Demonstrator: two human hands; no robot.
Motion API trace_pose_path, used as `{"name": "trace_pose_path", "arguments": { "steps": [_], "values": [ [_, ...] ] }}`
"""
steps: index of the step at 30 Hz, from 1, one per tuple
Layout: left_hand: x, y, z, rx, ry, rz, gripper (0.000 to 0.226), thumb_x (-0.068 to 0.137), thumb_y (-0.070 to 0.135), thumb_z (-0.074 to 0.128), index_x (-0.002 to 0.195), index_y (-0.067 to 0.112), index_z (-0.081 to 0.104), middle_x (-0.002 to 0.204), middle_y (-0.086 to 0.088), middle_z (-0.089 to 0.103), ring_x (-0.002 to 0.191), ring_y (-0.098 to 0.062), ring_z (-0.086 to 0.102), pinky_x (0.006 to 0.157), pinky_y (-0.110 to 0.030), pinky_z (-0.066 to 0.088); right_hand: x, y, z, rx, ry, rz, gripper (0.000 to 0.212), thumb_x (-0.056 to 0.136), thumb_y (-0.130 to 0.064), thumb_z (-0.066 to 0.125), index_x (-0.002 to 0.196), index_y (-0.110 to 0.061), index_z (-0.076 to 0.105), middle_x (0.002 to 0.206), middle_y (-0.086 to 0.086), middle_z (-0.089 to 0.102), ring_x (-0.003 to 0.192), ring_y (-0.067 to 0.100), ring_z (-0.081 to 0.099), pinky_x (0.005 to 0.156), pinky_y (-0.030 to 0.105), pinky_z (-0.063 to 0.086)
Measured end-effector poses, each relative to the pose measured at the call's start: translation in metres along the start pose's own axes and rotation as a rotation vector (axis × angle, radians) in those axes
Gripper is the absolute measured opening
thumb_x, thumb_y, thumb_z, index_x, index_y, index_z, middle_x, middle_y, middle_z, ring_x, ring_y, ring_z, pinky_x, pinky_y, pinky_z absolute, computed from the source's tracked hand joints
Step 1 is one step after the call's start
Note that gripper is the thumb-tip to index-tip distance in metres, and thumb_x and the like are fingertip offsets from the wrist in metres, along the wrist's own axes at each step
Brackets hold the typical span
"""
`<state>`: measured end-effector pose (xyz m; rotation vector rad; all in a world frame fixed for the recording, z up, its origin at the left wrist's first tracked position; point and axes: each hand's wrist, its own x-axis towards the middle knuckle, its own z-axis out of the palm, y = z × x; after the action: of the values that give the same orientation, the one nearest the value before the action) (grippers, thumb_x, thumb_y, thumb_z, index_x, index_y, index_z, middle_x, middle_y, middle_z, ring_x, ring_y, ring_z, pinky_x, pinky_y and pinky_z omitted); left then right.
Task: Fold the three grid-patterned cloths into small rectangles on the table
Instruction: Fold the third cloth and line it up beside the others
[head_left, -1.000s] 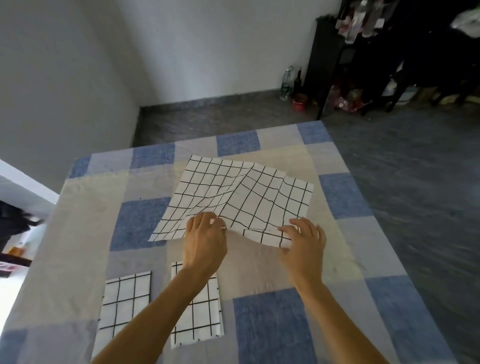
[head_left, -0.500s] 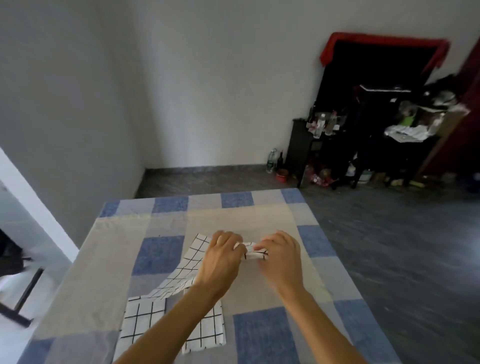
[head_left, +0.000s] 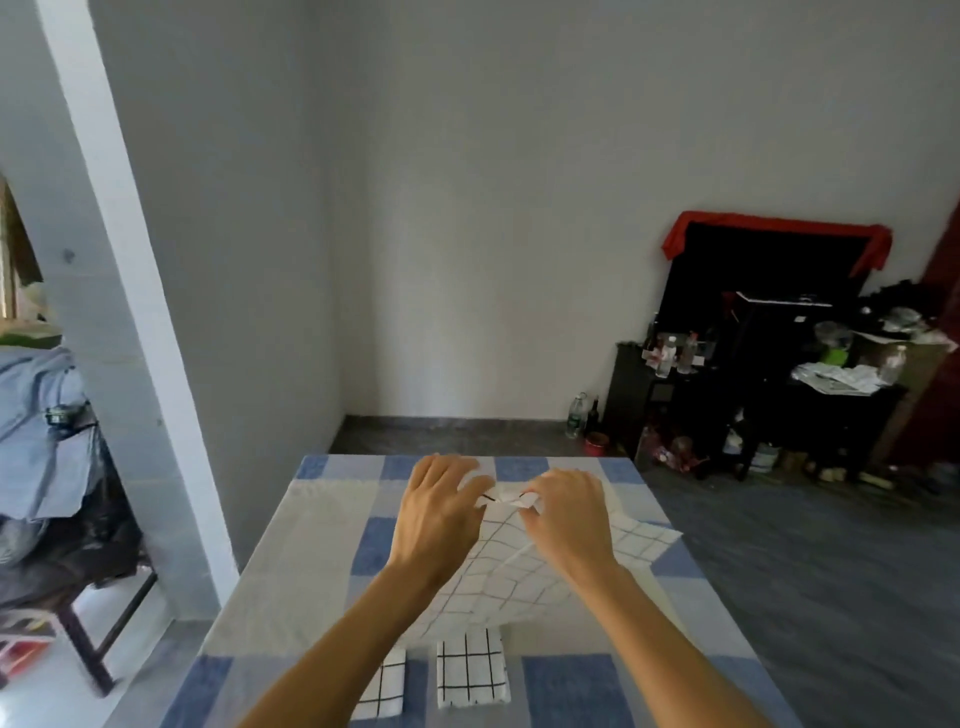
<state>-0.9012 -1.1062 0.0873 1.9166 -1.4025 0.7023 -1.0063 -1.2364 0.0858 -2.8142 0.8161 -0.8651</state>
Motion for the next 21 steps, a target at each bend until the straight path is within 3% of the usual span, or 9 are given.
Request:
{"name": "trace_pose_path", "arguments": {
  "steps": [3,8,11,13,16,21],
  "values": [
    [-0.003,0.0,-0.036,0.084,0.057,0.018,0.023,0.064,0.011,0.084,0.083,0.015,0.072,0.106,-0.01,0.068,0.104,-0.031,0.061,0.092,-0.047,0.047,-0.002,-0.016,-0.014,0.004,0.03,-0.052,0.013,0.084,-0.037,0.067,0.084,-0.026,0.074,0.075,-0.01,0.066,0.076,0.009,0.058,0.083,0.033,0.047],
    [-0.016,-0.003,-0.083,0.052,0.231,-0.04,0.015,0.07,0.005,0.079,0.081,0.012,0.073,0.099,-0.009,0.067,0.099,-0.023,0.05,0.089,-0.036,0.039,-0.023,-0.018,-0.04,0.143,0.0,0.014,0.02,0.088,-0.036,0.064,0.073,-0.023,0.067,0.07,-0.006,0.062,0.073,0.012,0.056,0.077,0.035,0.046],
    [-0.03,-0.006,-0.098,0.092,0.19,-0.067,0.016,0.073,0.008,0.078,0.087,0.011,0.072,0.103,-0.01,0.067,0.096,-0.031,0.058,0.088,-0.042,0.044,-0.041,-0.002,-0.05,0.117,-0.091,0.038,0.043,0.088,-0.036,0.064,0.054,-0.034,0.04,0.054,-0.013,0.042,0.055,0.005,0.042,0.056,0.025,0.031],
    [-0.036,-0.007,-0.108,0.119,0.153,-0.109,0.016,0.076,0.012,0.076,0.091,0.012,0.073,0.11,-0.011,0.065,0.103,-0.034,0.057,0.092,-0.049,0.046,-0.051,0.007,-0.054,0.098,-0.089,0.051,0.04,0.088,-0.035,0.065,0.053,-0.032,0.046,0.05,-0.015,0.036,0.051,0.003,0.037,0.052,0.022,0.023],
    [-0.042,-0.004,-0.119,0.19,0.127,-0.145,0.016,0.078,0.009,0.074,0.093,0.013,0.073,0.123,-0.015,0.059,0.12,-0.037,0.049,0.105,-0.054,0.034,-0.062,0.015,-0.064,0.0,0.0,0.038,0.02,0.084,-0.033,0.07,0.067,-0.022,0.071,0.053,-0.015,0.043,0.058,0.008,0.044,0.064,0.026,0.029],
    [-0.049,0.014,-0.14,0.268,0.165,-0.193,0.016,0.079,0.007,0.072,0.092,0.016,0.073,0.133,-0.017,0.052,0.131,-0.036,0.038,0.11,-0.058,0.025,-0.077,0.027,-0.091,-0.003,0.16,0.044,0.01,0.083,-0.025,0.071,0.073,-0.022,0.073,0.076,-0.007,0.066,0.083,0.016,0.06,0.085,0.036,0.037]
  ]
}}
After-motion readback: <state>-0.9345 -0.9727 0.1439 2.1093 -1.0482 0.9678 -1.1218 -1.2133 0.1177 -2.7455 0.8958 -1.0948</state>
